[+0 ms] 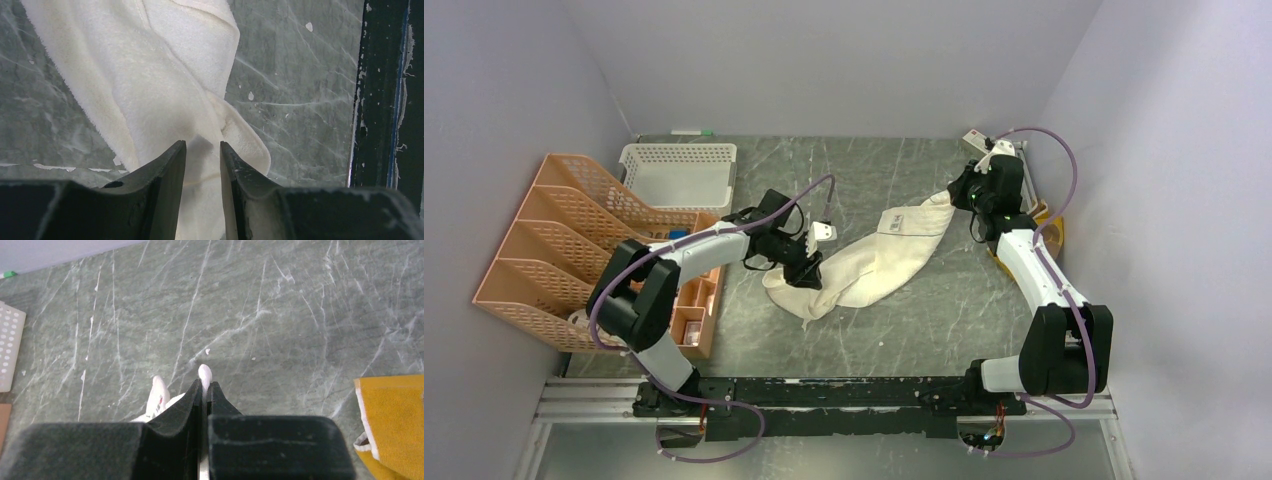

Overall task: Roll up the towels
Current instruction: Flatten out the towel at the center of the board.

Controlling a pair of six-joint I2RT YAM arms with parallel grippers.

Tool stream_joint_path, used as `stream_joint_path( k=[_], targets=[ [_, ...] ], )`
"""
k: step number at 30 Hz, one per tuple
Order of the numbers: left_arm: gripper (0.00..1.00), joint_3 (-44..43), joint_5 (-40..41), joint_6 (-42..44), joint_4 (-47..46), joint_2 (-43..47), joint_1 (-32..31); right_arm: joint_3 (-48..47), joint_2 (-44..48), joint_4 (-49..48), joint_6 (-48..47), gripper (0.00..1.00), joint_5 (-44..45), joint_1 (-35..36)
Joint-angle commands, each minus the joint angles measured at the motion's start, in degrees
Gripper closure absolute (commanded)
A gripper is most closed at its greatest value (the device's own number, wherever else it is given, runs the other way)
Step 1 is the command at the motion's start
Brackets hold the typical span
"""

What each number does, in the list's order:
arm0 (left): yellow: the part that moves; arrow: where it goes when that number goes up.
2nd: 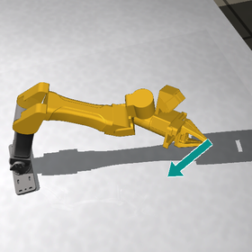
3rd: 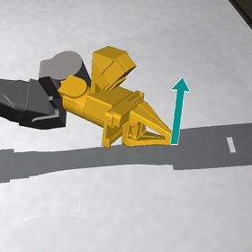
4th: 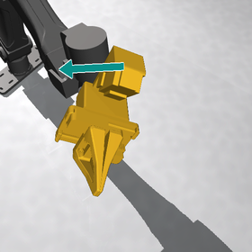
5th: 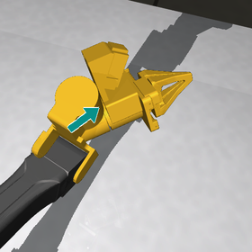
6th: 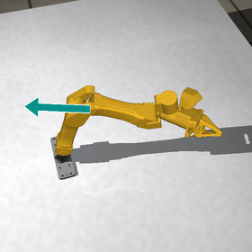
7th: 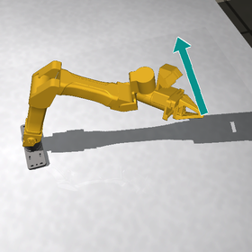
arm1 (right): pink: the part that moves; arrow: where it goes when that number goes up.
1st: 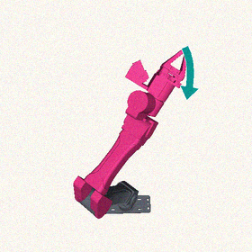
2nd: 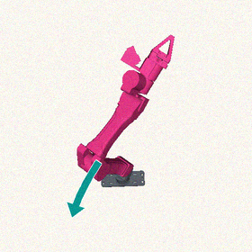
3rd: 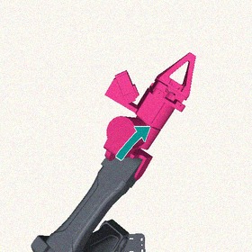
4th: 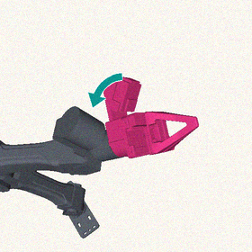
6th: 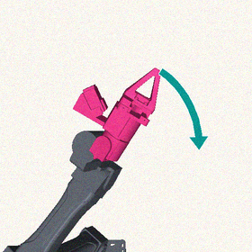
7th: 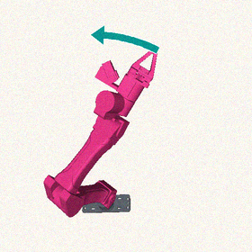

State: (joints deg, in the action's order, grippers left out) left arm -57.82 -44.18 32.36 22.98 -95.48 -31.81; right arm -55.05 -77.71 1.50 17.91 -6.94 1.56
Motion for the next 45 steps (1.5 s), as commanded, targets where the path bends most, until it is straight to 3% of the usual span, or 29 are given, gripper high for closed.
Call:
stream_joint_path(
  k=[1,15,21,26,36,42,45],
  targets=[
    [0.59,-0.8,-4.1,1.2,-1.0,0.0,-0.1,0.6,0.1,-1.6,-0.6,1.0,0.0,-0.4],
    [0.58,2.2,-5.4,-1.7,-5.0,-1.7,-0.7,0.5,-0.6,-1.6,-0.2,1.0,1.1,-0.4],
    [0.31,2.8,-3.3,-3.8,-7.3,-1.7,-1.3,0.5,-0.5,-1.6,-0.3,1.0,1.0,-0.5],
    [0.27,2.3,0.5,-4.8,-6.3,-0.9,-2.9,0.5,-0.6,-1.7,-0.4,1.0,1.0,-0.4],
    [0.53,2.4,16.7,-11.4,-5.8,0.8,-7.3,0.5,-0.3,-1.5,-0.5,1.0,0.9,-0.4],
    [0.92,5.1,21.3,-12.7,-6.5,5.2,-7.2,0.6,-0.2,-1.5,-0.4,1.0,0.6,-0.4],
    [0.93,5.6,24.1,-14.1,-7.5,7.1,-6.7,0.6,0.0,-1.6,-0.4,1.0,0.4,-0.4]
  ],
)
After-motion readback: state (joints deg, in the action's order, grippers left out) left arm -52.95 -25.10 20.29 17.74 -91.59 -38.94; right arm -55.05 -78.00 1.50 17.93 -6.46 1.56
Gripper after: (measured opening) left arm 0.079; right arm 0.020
